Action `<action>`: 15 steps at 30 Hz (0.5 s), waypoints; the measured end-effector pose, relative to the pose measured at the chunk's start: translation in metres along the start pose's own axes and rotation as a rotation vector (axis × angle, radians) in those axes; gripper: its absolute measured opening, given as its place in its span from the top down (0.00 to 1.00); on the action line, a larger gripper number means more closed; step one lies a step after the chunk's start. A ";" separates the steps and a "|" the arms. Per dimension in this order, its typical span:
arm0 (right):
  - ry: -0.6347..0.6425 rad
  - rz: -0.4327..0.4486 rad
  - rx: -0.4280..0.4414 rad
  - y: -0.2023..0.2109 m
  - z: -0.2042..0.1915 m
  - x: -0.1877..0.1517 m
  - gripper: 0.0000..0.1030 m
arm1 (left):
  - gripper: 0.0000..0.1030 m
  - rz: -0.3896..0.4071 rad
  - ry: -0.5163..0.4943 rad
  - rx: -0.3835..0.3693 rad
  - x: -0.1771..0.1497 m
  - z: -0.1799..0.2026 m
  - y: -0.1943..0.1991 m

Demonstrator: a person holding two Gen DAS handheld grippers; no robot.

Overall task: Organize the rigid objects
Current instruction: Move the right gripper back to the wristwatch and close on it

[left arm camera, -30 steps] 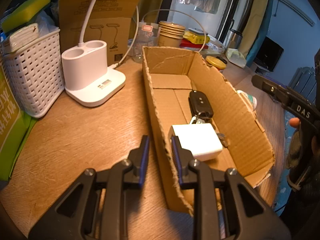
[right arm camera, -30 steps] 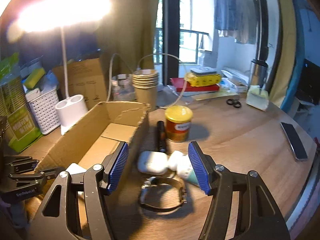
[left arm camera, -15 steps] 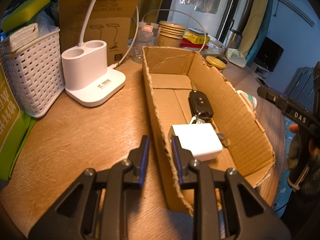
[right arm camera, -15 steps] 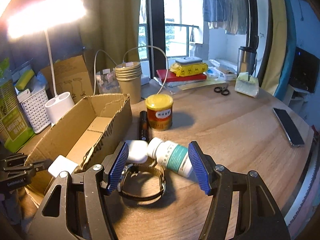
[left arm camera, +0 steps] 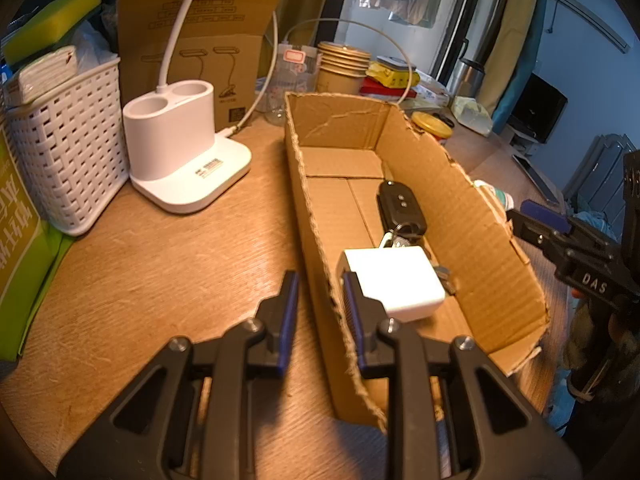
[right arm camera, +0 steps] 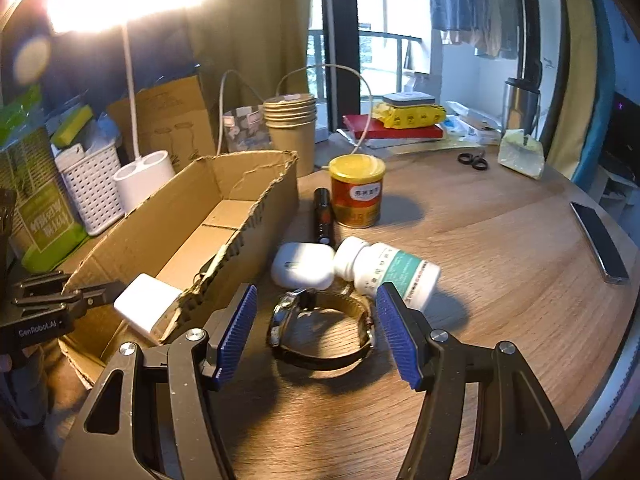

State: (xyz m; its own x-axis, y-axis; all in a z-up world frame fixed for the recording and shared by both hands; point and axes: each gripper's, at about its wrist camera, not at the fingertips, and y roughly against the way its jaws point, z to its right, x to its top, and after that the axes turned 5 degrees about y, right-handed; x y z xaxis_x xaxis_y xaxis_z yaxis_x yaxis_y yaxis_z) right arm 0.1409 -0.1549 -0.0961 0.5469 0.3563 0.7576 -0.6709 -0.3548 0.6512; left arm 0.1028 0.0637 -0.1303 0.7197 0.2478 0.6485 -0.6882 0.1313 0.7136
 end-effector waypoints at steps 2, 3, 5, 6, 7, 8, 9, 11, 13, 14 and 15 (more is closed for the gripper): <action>0.013 -0.001 0.007 0.000 -0.004 -0.001 0.37 | 0.76 0.000 0.001 0.000 0.000 0.000 0.000; 0.019 -0.004 0.009 -0.001 -0.006 -0.001 0.38 | 0.76 0.000 0.000 0.000 0.000 0.000 0.000; 0.030 -0.013 0.015 -0.004 -0.008 -0.002 0.42 | 0.76 0.000 0.000 0.000 0.000 0.000 0.000; 0.033 -0.018 0.017 -0.005 -0.009 -0.003 0.46 | 0.76 0.000 0.001 0.000 0.000 0.000 0.000; 0.037 -0.025 0.020 -0.007 -0.010 -0.004 0.48 | 0.76 0.000 0.000 0.000 0.000 0.000 0.000; 0.037 -0.027 0.023 -0.007 -0.011 -0.005 0.49 | 0.76 0.000 0.000 0.000 0.000 0.000 0.000; 0.037 -0.029 0.027 -0.008 -0.011 -0.005 0.50 | 0.76 0.000 0.001 0.000 0.000 0.000 0.000; 0.039 -0.033 0.032 -0.009 -0.011 -0.005 0.51 | 0.76 0.000 0.000 0.000 0.000 0.000 0.000; 0.038 -0.036 0.040 -0.011 -0.011 -0.006 0.57 | 0.76 0.000 0.000 0.000 0.000 0.000 0.000; 0.040 -0.039 0.041 -0.012 -0.012 -0.006 0.58 | 0.76 0.000 0.001 0.000 0.000 0.000 0.000; 0.043 -0.043 0.042 -0.013 -0.012 -0.007 0.59 | 0.76 0.000 0.001 0.000 0.000 0.000 0.000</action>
State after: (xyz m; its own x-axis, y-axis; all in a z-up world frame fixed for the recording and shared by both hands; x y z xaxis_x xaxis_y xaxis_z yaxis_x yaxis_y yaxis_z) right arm 0.1398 -0.1424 -0.1102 0.5521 0.4081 0.7271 -0.6251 -0.3744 0.6849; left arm 0.1029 0.0637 -0.1303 0.7199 0.2484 0.6481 -0.6879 0.1317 0.7137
